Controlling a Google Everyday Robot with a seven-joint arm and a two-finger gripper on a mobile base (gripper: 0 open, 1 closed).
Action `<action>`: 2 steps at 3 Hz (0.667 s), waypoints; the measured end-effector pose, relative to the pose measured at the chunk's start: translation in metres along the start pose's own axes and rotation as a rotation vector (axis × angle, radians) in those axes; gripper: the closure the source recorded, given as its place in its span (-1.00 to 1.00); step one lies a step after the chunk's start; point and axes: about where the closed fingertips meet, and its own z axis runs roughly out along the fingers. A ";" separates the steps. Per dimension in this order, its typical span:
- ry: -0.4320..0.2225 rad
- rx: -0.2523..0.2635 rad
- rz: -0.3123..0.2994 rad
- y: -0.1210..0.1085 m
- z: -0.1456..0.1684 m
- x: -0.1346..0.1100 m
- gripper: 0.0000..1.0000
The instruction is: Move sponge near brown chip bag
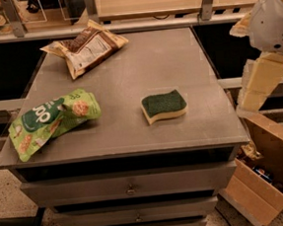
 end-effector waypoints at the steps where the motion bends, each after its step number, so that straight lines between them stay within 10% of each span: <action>1: -0.047 -0.027 -0.062 -0.013 0.039 -0.032 -1.00; 2: -0.102 -0.081 -0.120 -0.015 0.084 -0.062 -1.00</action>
Offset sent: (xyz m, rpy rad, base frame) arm 0.0796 0.1159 -0.1029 0.1264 0.0731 0.2651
